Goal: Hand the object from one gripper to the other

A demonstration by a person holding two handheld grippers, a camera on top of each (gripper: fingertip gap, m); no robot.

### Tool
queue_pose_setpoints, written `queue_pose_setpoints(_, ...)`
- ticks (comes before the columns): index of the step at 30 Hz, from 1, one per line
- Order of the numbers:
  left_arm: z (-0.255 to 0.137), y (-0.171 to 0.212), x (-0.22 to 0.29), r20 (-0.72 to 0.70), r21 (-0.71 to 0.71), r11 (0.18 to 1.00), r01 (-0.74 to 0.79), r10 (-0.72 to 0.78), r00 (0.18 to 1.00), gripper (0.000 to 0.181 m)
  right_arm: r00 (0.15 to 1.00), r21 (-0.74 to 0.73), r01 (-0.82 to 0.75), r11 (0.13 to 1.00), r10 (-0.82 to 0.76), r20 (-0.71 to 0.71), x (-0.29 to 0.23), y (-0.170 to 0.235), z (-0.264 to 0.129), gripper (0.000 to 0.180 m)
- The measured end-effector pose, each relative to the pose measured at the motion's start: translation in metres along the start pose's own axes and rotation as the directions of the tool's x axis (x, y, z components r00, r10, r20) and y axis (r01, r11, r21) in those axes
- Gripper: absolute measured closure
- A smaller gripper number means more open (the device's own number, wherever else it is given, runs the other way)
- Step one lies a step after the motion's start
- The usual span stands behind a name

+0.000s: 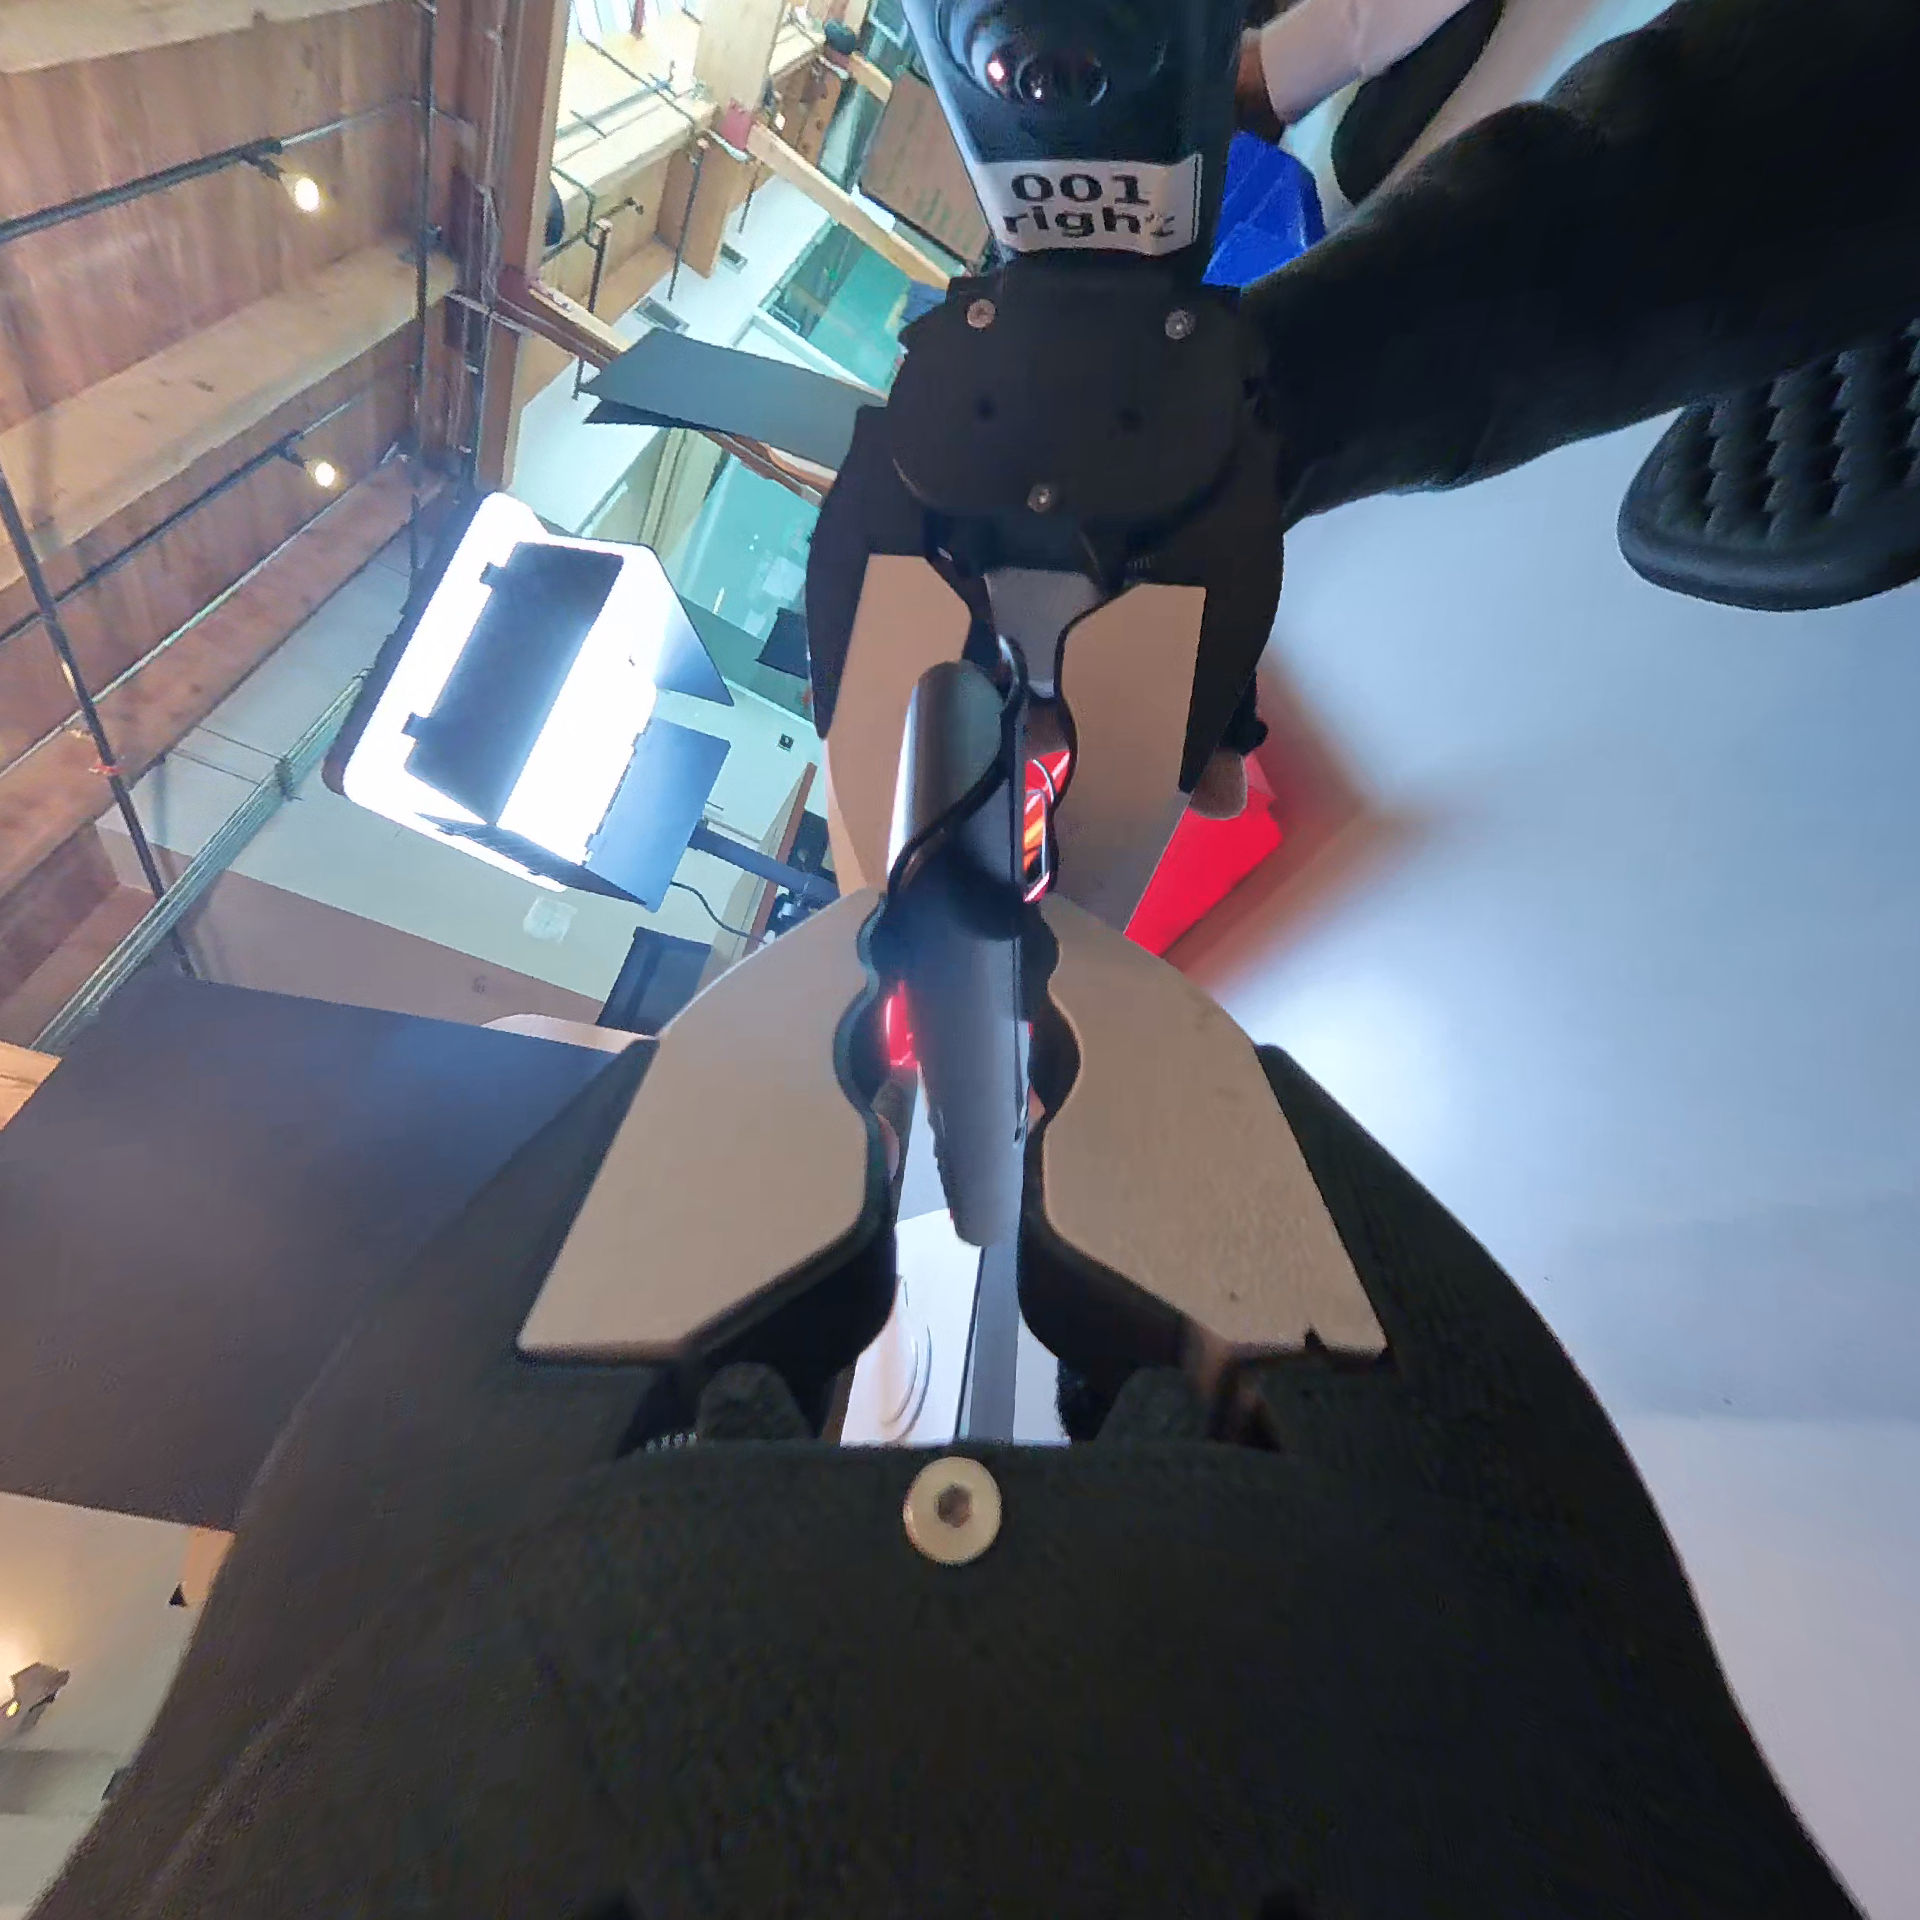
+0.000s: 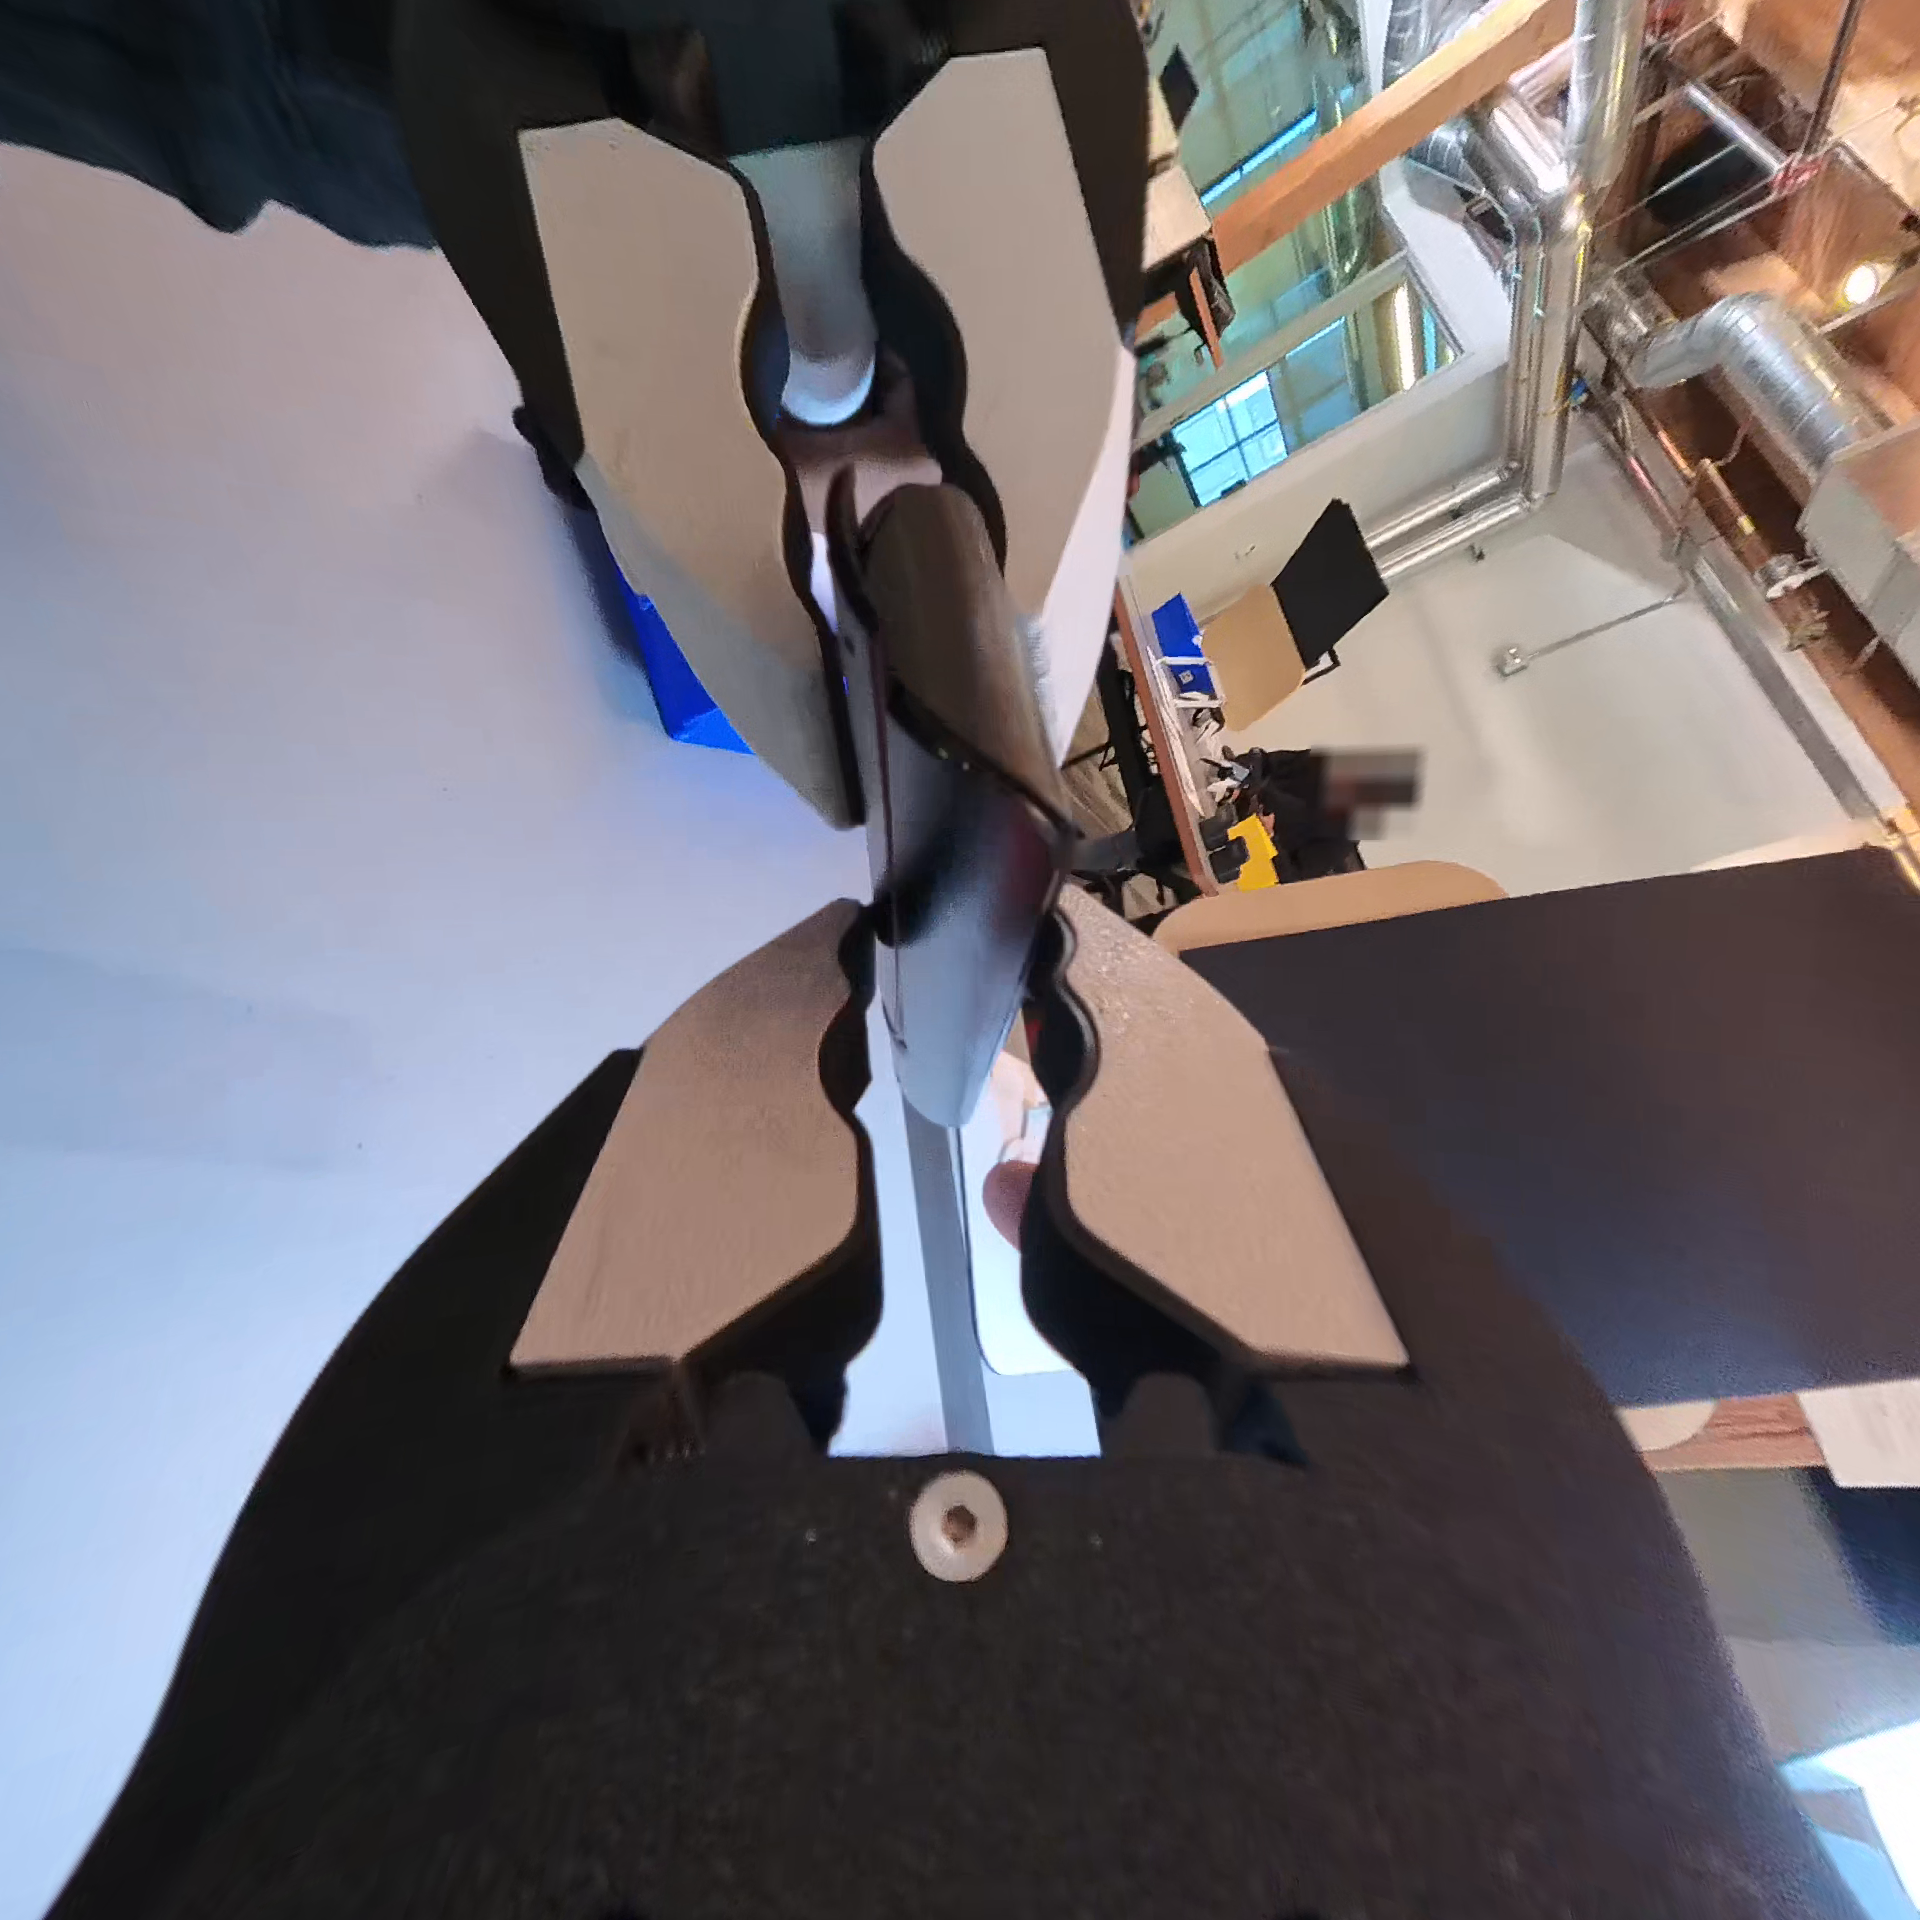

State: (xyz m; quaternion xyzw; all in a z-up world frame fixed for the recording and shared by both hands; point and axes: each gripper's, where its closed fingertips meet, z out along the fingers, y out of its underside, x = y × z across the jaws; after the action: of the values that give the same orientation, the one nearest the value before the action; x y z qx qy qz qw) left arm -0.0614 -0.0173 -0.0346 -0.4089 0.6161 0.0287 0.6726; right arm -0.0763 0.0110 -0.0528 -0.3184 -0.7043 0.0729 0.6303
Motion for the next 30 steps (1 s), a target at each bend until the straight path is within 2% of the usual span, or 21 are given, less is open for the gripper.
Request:
queue_pose_setpoints(2,0.0,0.004,-0.002,-0.003,-0.009,0.999,0.049,-0.049,0.999,0.158,0.999,-0.015,0.035,0.999,-0.035,-0.034,0.003,0.002,0.002,0.152)
queue_pose_setpoints(4,-0.002,0.009,-0.006,-0.027,0.01,0.979,0.203,-0.203,0.979,0.153,0.99,-0.021,0.102,0.995,-0.104,-0.092,0.008,0.003,0.002,0.155)
queue_pose_setpoints(7,-0.006,0.021,-0.012,-0.112,0.068,0.878,0.473,-0.465,0.878,0.13,0.972,-0.043,0.17,0.985,-0.175,-0.155,0.013,0.008,0.004,0.156)
queue_pose_setpoints(11,-0.01,0.022,-0.013,-0.212,0.141,0.774,0.618,-0.586,0.782,0.128,0.944,-0.052,0.241,0.969,-0.246,-0.222,0.016,0.01,0.008,0.156)
queue_pose_setpoints(15,-0.023,0.021,-0.021,-0.375,0.148,0.551,0.821,-0.737,0.562,0.123,0.893,-0.119,0.307,0.944,-0.329,-0.306,0.027,0.019,0.007,0.155)
queue_pose_setpoints(19,-0.014,0.043,-0.039,-0.354,0.108,0.27,0.957,-0.889,0.291,0.132,0.851,-0.193,0.364,0.911,-0.41,-0.329,0.026,0.041,0.013,0.156)
queue_pose_setpoints(21,-0.003,0.061,-0.033,-0.314,0.04,0.18,0.983,-0.932,0.183,0.132,0.843,-0.214,0.372,0.903,-0.425,-0.33,0.021,0.052,0.02,0.156)
queue_pose_setpoints(24,0.006,0.074,-0.018,-0.31,-0.041,0.126,0.991,-0.945,0.107,0.128,0.836,-0.235,0.374,0.897,-0.435,-0.334,0.017,0.064,0.026,0.156)
queue_pose_setpoints(26,0.005,0.073,-0.014,-0.341,-0.062,0.123,0.99,-0.935,0.095,0.124,0.839,-0.243,0.355,0.903,-0.422,-0.342,0.019,0.071,0.026,0.155)
queue_pose_setpoints(30,0.0,0.069,-0.006,-0.356,-0.054,0.271,0.961,-0.904,0.235,0.12,0.851,-0.231,0.307,0.923,-0.375,-0.367,0.025,0.077,0.02,0.156)
